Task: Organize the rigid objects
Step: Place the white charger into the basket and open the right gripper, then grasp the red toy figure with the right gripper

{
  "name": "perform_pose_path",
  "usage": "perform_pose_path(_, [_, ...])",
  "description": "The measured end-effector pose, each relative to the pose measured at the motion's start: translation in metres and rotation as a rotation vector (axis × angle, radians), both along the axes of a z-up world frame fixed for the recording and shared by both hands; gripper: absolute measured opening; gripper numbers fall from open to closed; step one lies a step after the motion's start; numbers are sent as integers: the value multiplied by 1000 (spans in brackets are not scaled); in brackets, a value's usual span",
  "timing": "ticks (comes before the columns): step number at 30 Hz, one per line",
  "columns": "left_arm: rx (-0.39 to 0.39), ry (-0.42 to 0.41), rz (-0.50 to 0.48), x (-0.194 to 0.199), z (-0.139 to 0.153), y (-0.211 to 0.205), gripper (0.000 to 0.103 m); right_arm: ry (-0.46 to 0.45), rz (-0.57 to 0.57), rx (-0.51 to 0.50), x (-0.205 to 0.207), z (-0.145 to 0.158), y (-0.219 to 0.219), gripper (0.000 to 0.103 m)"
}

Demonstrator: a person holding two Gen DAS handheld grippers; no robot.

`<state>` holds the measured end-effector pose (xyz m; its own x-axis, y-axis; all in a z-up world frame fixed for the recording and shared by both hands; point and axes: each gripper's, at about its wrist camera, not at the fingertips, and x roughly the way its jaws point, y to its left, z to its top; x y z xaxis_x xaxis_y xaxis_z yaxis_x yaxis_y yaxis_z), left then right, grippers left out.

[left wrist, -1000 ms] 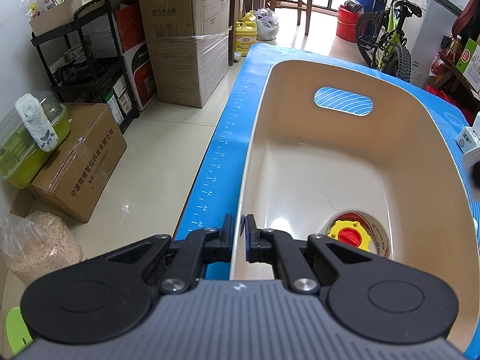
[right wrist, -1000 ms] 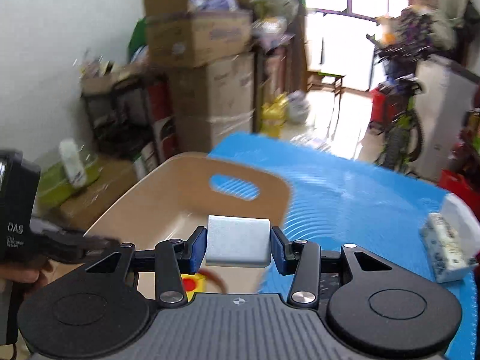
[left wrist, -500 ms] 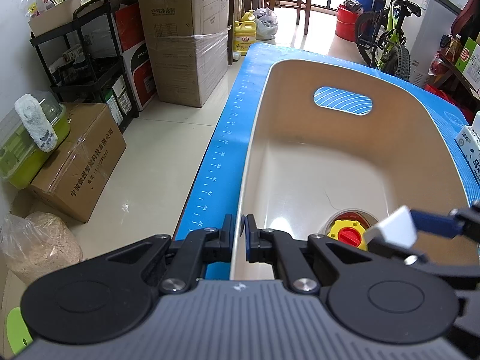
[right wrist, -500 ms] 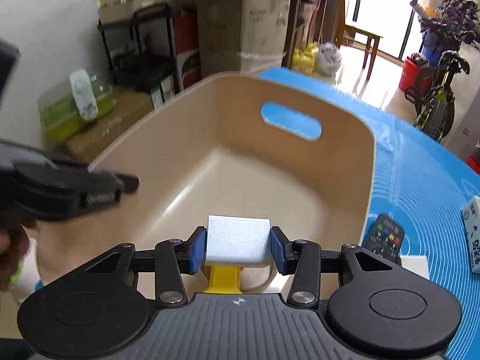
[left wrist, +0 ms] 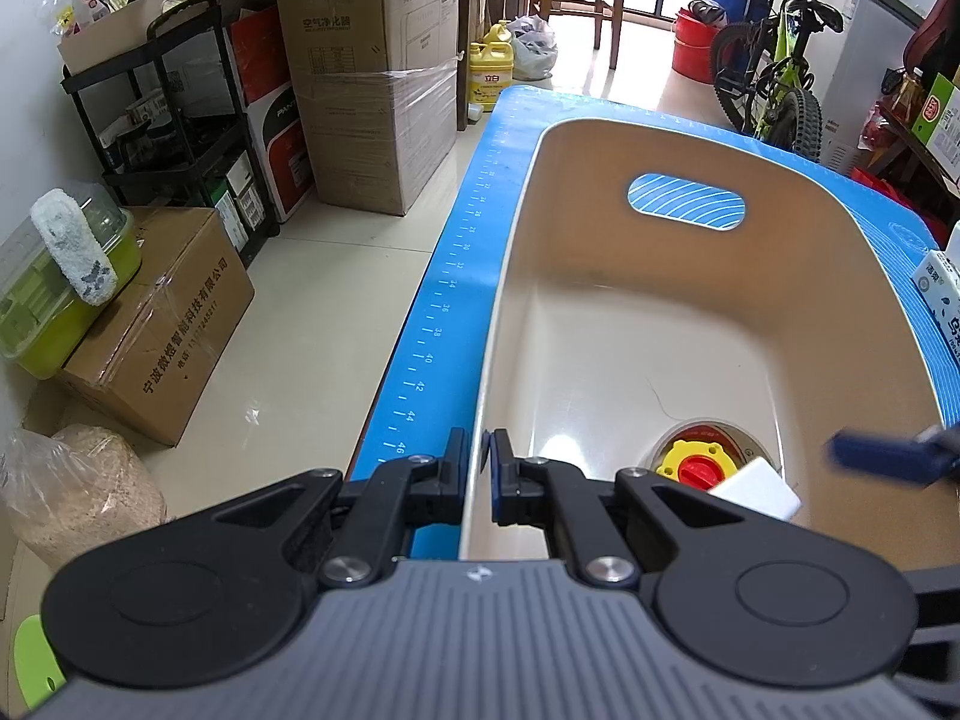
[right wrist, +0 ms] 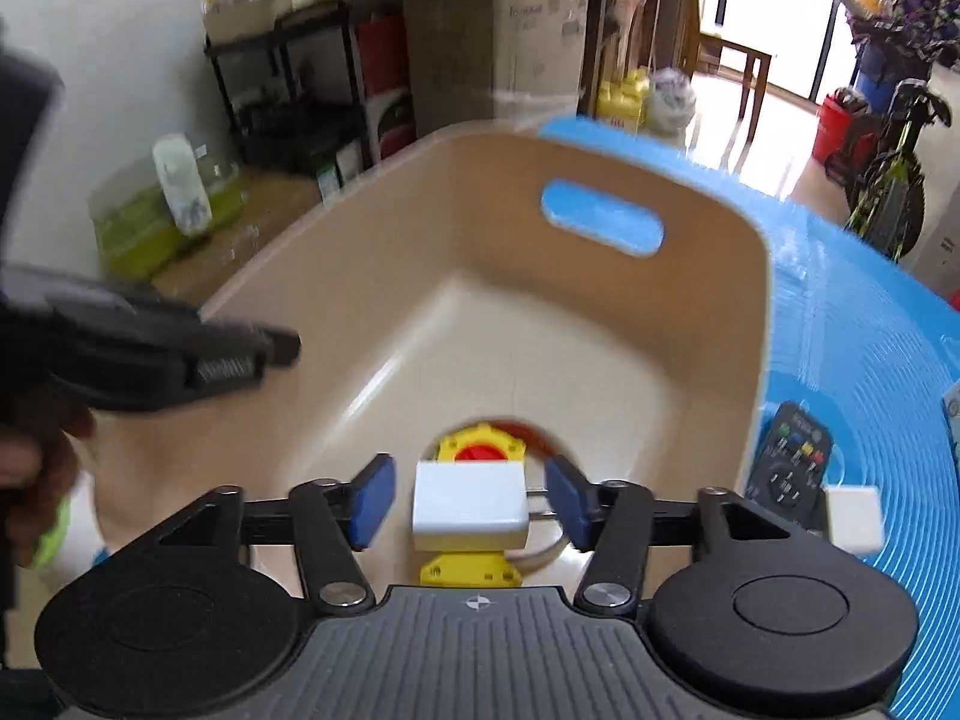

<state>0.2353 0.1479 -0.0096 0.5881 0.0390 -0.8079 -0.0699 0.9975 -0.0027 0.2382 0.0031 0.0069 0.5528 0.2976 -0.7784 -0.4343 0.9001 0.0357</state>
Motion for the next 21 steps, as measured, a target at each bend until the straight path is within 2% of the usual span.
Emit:
perform_pose_path(4, [-3, 0, 0, 0, 0, 0, 8, -29, -58, 83, -5, 21, -30, 80])
perform_pose_path(7, [-6, -1, 0, 0, 0, 0, 8, -37, -122, 110, -5, 30, -58, 81])
perform_pose_path(14, [-7, 0, 0, 0, 1, 0, 8, -126, -280, 54, -21, 40, -139, 84])
perform_pose_path(21, [-7, 0, 1, 0, 1, 0, 8, -70, -401, -46, -24, 7, -203, 85])
